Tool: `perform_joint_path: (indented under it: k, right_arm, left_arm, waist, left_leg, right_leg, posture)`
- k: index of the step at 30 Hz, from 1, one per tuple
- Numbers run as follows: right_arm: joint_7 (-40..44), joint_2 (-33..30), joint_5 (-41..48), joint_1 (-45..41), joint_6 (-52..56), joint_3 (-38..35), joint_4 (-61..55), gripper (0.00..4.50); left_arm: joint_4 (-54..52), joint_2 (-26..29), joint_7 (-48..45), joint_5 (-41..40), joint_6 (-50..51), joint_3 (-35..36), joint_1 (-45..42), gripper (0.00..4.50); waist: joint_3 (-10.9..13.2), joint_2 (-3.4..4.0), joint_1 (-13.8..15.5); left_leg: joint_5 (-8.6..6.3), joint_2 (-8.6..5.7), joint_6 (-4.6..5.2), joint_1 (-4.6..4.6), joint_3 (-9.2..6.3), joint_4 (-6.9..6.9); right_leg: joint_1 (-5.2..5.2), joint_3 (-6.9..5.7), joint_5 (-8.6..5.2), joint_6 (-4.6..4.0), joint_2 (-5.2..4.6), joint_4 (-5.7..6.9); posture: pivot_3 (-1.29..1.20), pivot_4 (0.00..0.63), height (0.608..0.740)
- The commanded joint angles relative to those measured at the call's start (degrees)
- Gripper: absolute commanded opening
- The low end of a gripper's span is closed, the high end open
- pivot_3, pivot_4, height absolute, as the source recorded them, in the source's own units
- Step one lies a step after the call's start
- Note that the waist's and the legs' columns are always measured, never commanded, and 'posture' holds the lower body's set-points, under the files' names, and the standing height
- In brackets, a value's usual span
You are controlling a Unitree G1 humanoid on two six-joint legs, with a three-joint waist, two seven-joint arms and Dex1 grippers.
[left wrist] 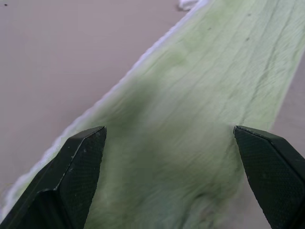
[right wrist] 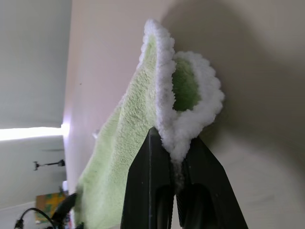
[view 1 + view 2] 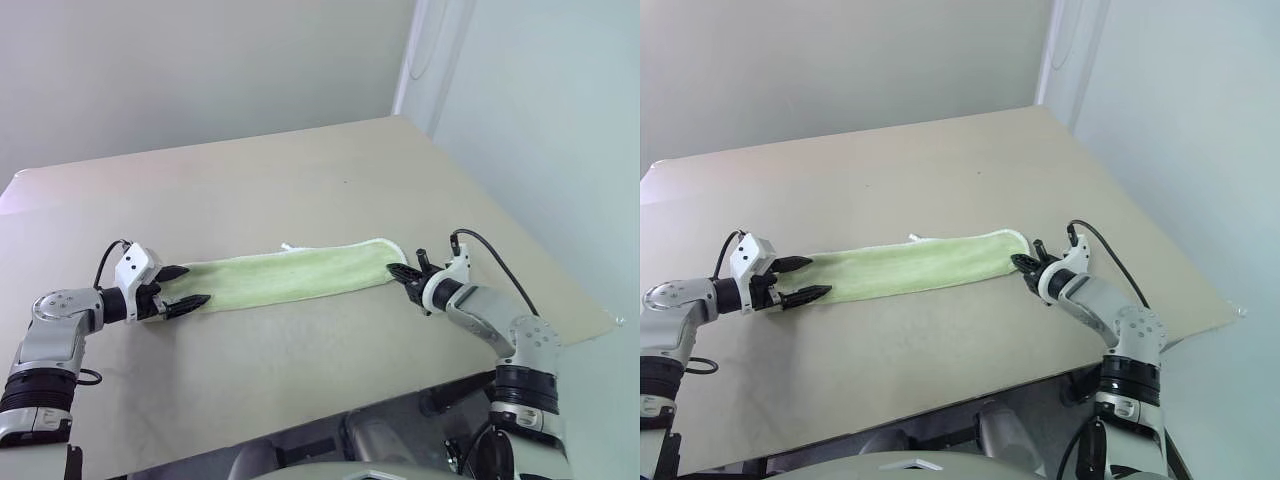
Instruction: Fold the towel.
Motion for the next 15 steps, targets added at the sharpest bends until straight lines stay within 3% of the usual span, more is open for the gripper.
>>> perform_joint_path:
  k: [1,8,15]
  right_arm:
    - [2.2,-6.43,3.83,-1.09,2.05,-2.95,-2.34,0.04]
    - [4.94,-16.22,4.9,-4.51,7.96,0.41,0.15,0.04]
    - [10.0,-19.55,-3.58,-10.14,14.74,11.28,-5.41,0.04]
  left_arm:
    - [0.34,0.48,-0.07,0.16,-1.57,0.77,-1.45,4.5]
    - [0.67,1.18,0.4,-0.25,-0.5,1.55,-2.86,4.5]
    - [-0.47,1.43,1.84,-0.31,1.22,2.22,-3.29,4.5]
  waist:
    - [0.0,0.01,0.12]
    - [0.01,0.0,1.35]
    - [0.0,0.0,1.43]
  left_leg:
    - [0.0,0.0,0.0,0.0,0.0,-0.01]
    - [-0.01,0.01,0.02,0.03,0.07,-0.03]
    - [0.0,0.01,0.03,0.09,0.11,-0.01]
  right_leg:
    - [0.0,0.0,0.0,0.02,0.0,-0.02]
    - [0.04,0.05,-0.04,-0.03,0.04,0.02]
    - [0.09,0.08,-0.03,-0.06,0.07,0.11]
  posture:
    - [0.0,0.0,0.74]
    - [0.0,0.0,0.74]
    - [0.0,0.0,0.74]
